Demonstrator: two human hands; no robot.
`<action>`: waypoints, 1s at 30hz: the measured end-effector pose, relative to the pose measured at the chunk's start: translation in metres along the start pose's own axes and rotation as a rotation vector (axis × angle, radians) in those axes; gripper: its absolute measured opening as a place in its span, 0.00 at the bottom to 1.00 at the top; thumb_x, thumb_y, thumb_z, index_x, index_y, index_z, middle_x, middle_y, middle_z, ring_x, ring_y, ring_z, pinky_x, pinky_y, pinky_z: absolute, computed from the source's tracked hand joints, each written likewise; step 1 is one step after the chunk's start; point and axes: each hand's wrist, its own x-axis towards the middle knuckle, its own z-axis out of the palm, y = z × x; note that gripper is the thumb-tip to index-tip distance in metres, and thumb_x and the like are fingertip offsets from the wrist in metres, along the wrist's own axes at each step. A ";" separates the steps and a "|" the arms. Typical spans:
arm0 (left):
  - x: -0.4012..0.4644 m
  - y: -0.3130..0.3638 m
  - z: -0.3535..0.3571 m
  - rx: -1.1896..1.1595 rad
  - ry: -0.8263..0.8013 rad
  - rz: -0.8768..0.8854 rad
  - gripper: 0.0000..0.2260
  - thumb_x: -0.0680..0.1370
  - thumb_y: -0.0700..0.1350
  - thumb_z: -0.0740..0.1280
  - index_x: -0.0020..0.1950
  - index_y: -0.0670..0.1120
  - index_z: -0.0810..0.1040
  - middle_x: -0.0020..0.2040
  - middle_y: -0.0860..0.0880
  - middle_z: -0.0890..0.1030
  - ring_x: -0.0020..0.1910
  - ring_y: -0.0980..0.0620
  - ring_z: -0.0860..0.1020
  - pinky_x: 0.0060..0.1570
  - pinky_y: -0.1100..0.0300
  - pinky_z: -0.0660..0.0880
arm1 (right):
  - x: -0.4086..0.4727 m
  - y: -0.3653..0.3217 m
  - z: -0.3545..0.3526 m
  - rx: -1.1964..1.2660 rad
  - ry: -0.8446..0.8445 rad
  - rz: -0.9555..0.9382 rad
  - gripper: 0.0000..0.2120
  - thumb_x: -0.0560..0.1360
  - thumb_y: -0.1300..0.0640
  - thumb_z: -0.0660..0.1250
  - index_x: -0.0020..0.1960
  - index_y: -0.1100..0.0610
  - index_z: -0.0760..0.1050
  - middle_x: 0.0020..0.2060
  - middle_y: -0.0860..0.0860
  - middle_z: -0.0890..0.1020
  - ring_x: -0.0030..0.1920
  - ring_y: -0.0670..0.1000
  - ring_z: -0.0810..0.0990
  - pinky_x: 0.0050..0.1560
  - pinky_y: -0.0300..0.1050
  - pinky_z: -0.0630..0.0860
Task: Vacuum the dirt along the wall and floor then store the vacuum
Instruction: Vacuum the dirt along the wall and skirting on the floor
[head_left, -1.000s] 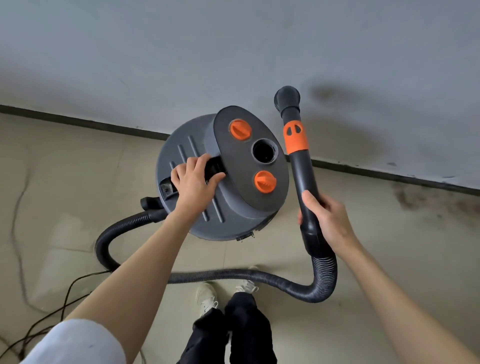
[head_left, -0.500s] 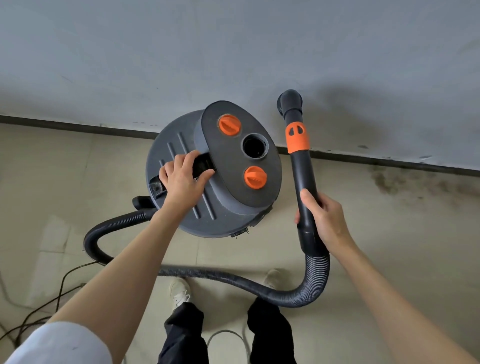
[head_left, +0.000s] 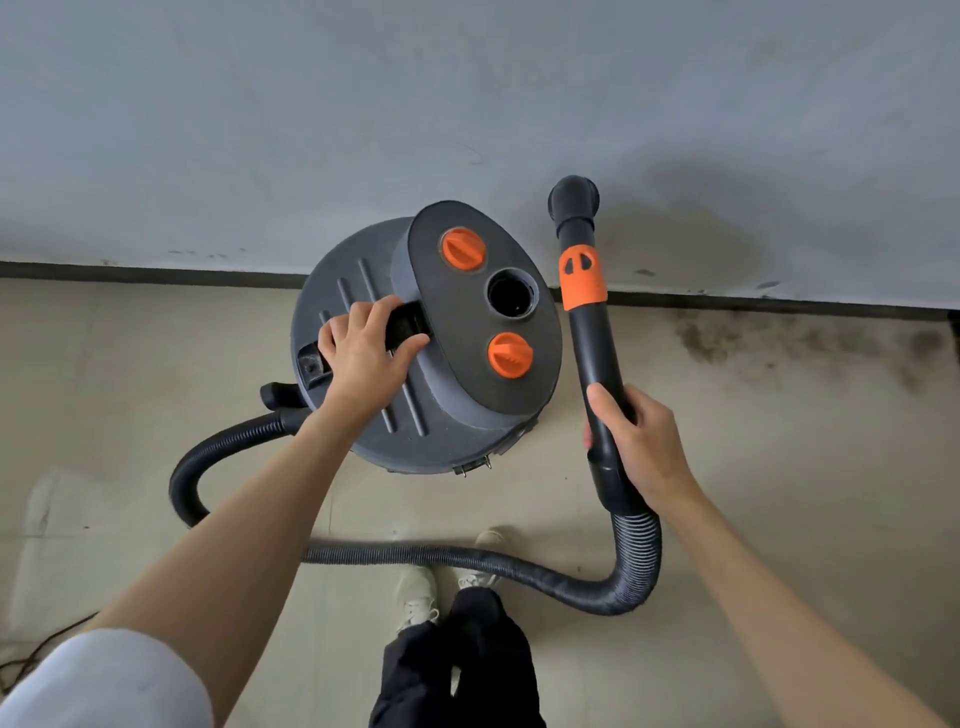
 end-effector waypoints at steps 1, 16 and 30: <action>0.001 0.004 0.004 0.006 0.000 0.018 0.20 0.78 0.54 0.64 0.68 0.48 0.70 0.62 0.43 0.70 0.64 0.40 0.64 0.68 0.48 0.50 | 0.000 0.003 -0.007 -0.016 0.012 -0.001 0.13 0.79 0.51 0.65 0.40 0.60 0.75 0.31 0.58 0.80 0.31 0.54 0.78 0.38 0.53 0.77; -0.040 0.119 -0.020 0.115 -0.112 0.288 0.24 0.80 0.49 0.60 0.74 0.41 0.61 0.70 0.40 0.65 0.70 0.40 0.61 0.68 0.47 0.59 | -0.073 -0.008 -0.101 0.082 0.107 -0.022 0.12 0.79 0.52 0.64 0.41 0.58 0.75 0.29 0.53 0.79 0.28 0.47 0.78 0.36 0.45 0.76; -0.152 0.468 0.015 -0.885 -0.474 0.015 0.21 0.82 0.57 0.50 0.62 0.42 0.70 0.55 0.44 0.78 0.52 0.48 0.79 0.55 0.54 0.77 | -0.120 -0.002 -0.324 0.020 0.040 -0.189 0.10 0.78 0.50 0.66 0.39 0.53 0.73 0.31 0.49 0.79 0.32 0.49 0.77 0.40 0.46 0.76</action>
